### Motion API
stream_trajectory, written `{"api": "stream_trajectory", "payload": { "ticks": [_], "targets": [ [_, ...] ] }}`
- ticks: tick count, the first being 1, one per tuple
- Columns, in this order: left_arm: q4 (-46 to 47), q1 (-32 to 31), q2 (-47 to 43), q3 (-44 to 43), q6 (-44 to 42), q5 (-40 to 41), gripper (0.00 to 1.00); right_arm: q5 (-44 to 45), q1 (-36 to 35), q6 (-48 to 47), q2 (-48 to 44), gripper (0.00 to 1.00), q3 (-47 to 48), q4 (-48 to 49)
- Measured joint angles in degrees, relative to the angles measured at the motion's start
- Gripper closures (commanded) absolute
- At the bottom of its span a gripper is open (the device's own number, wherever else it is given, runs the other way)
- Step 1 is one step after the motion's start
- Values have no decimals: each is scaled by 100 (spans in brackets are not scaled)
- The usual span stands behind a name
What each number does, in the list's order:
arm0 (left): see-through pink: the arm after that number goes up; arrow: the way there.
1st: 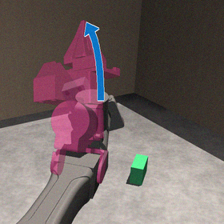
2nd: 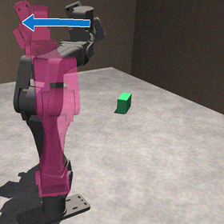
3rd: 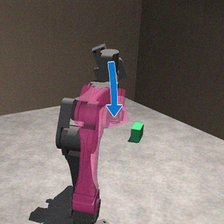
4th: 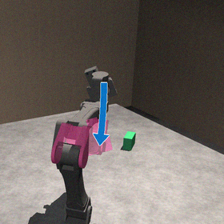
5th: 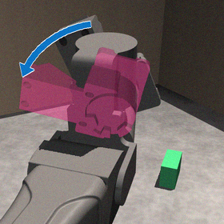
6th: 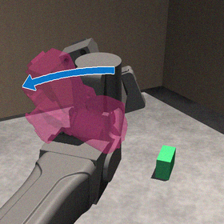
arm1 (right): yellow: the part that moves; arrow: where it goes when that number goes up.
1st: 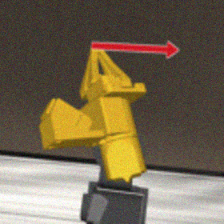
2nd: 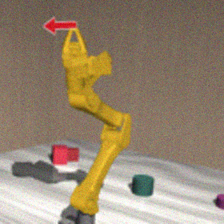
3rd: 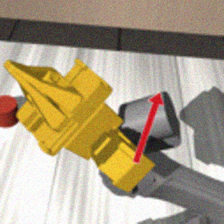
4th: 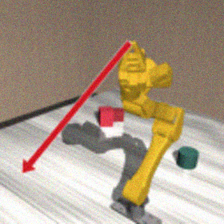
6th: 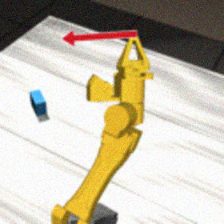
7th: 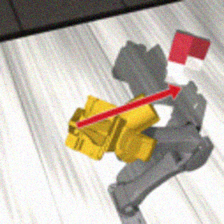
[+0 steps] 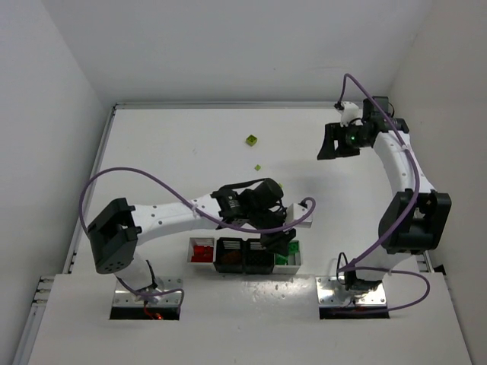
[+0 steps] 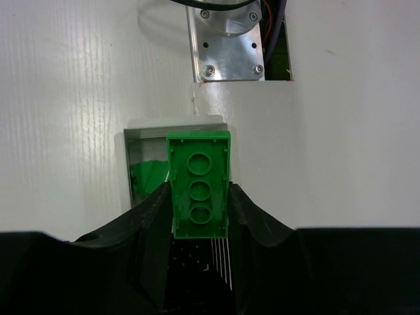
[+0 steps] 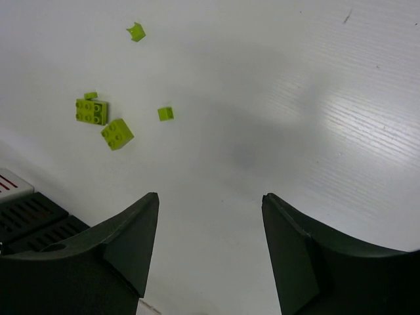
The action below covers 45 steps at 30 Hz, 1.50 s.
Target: Sort the legos into containers by color
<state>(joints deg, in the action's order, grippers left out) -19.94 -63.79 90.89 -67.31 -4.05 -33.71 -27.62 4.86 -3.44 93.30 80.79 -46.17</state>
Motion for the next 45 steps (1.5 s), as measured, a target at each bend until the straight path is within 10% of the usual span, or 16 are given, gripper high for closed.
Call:
{"api": "stream_trajectory", "payload": {
  "ticks": [14, 19, 23, 30, 35, 45],
  "targets": [
    [-28, -31, 146, -81, -184, 278, 1, 15, 0, -101, -367, 27, -208, 262],
    [-282, 66, 122, -302, -122, 577, 0, 107, 0, -114, -601, 24, -323, 459],
    [-745, 651, 120, -1488, 332, 1237, 0, 308, -11, -221, -876, 1, -332, 640],
    [-1119, 2627, 216, -3390, 909, 1537, 0, 289, -11, -525, -1093, 6, -289, 850],
    [-1617, 3825, 490, -3390, 868, 1445, 3, -63, -66, -918, -219, 13, 227, 334],
    [-2153, 3864, 1071, -1740, -946, 1141, 22, -39, -758, -2133, 527, 18, 22, -586]
  ]
}}
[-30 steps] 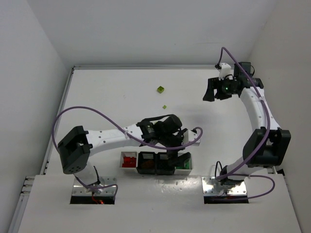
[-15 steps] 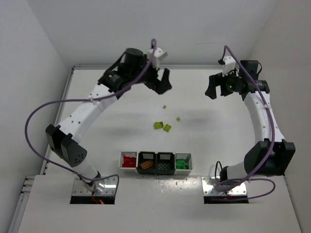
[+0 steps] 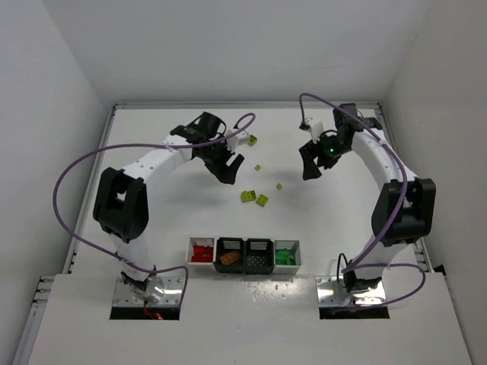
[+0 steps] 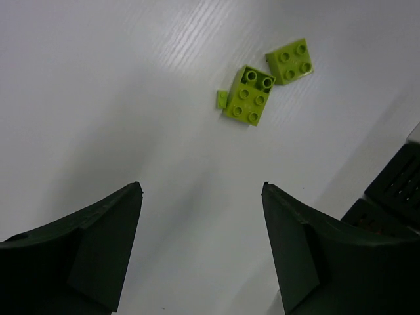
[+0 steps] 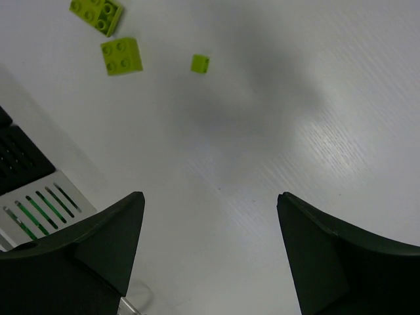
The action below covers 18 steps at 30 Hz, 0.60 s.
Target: Sort the legos into containers by color
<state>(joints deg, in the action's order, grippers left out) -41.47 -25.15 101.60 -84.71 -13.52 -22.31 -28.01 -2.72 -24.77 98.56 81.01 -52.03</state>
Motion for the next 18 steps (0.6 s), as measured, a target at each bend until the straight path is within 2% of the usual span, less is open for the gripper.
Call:
{"api": "stream_trajectory", "payload": {
  "ticks": [5, 10, 18],
  "targets": [
    [15, -61, 245, 50, -588, 31, 36, 170, -376, -284, -72, 19, -72, -208],
    [317, -291, 343, 63, -809, 175, 36, 321, -385, -205, -74, 20, -339, -72],
    [931, -935, 708, 271, -789, 365, 28, 586, -417, -42, -74, 20, -859, 59]
  ]
}}
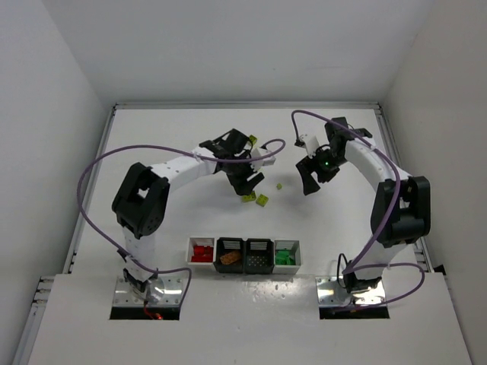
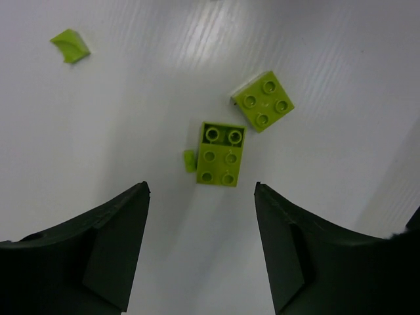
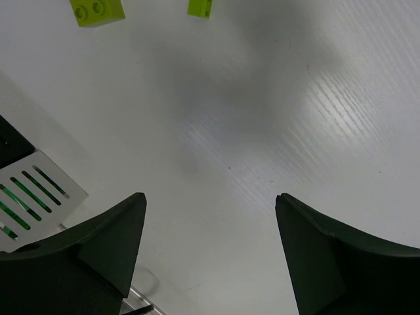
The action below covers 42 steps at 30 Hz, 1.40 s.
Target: Sort the legos into containers by color
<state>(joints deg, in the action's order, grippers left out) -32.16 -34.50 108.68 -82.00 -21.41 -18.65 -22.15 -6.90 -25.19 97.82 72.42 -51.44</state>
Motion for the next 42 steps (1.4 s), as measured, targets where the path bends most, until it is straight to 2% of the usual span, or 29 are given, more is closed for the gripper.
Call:
{"api": "stream_trajectory", "payload": {
  "ticks": [5, 10, 13, 16, 17, 21, 23, 24, 29, 35, 39, 42],
  "targets": [
    [205, -273, 319, 11, 138, 105, 21, 118, 0, 24, -2, 20, 0, 50],
    [256, -367, 619, 9, 219, 238, 21, 166, 39, 39, -4, 20, 0, 59],
    [289, -374, 804, 0, 245, 367, 26, 205, 44, 52, -4, 20, 0, 79],
    [356, -378, 870, -42, 269, 527, 37, 223, 44, 87, -4, 22, 0, 111],
    [367, -378, 870, -52, 273, 570, 50, 223, 44, 98, -4, 22, -2, 138],
    [404, -380, 852, -55, 267, 673, 79, 225, 39, 131, -9, 22, -59, 210],
    [573, -378, 824, 42, 260, 673, 86, 223, 37, 173, -13, 23, -85, 212],
    [645, -369, 769, 129, 240, 643, 86, 216, 37, 192, -15, 23, -85, 214],
    [450, -173, 31, 765, 68, -118, 87, -11, 37, 310, -17, 23, -83, 240],
    [-72, 66, -1504, 861, -321, -1397, 87, -400, -96, 363, 50, 23, 131, 140],
    [-315, -151, -2483, 879, -531, -1897, 86, -505, -262, 363, 160, 23, 387, 144],
    [-525, -474, -2798, 881, -693, -2000, 86, -586, -339, 374, 258, 23, 514, 149]
  ]
}}
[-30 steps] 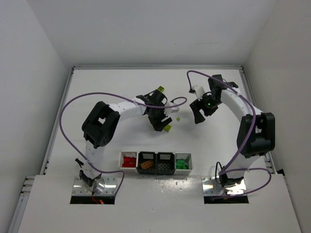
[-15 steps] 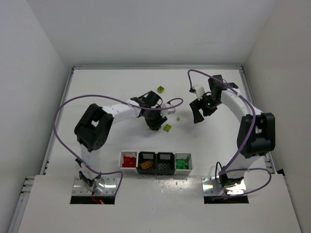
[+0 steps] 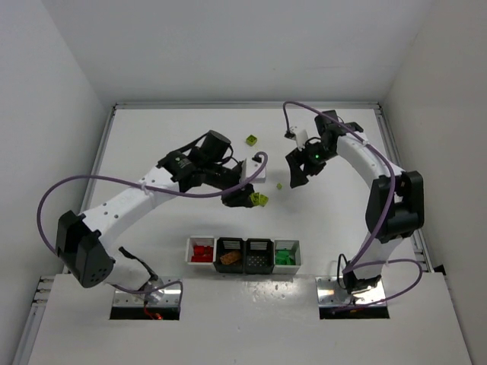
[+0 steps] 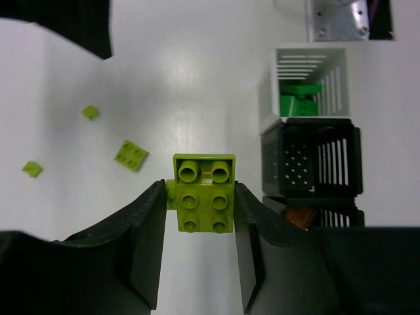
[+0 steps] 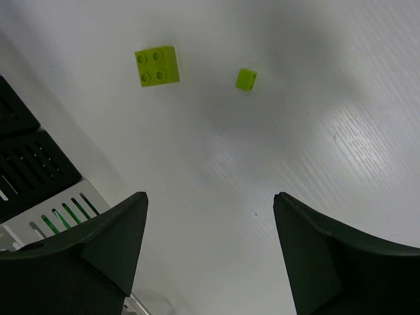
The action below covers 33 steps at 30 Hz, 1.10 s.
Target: Sort the legos into containers by color
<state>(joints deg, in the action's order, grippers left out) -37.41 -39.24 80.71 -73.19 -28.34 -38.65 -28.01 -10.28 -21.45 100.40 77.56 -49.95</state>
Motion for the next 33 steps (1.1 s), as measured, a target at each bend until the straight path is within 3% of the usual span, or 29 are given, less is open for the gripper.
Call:
{"api": "stream_trajectory", "payload": {
  "ticks": [13, 20, 28, 32, 33],
  "targets": [
    [-1141, -754, 496, 2, -686, -219, 85, -258, -260, 234, 234, 23, 72, 105],
    [-1506, -1095, 549, 2, -1003, -232, 76, -256, -404, 319, 422, 23, 166, 179],
    [-1801, -1362, 850, -13, -1285, -227, 73, -197, -682, 334, 503, 23, 227, 190],
    [-1899, -1434, 946, -20, -1384, -223, 63, -162, -804, 339, 520, 23, 232, 190],
    [-1928, -1458, 960, -37, -1421, -221, 56, -153, -835, 339, 522, 23, 232, 188]
  ]
}}
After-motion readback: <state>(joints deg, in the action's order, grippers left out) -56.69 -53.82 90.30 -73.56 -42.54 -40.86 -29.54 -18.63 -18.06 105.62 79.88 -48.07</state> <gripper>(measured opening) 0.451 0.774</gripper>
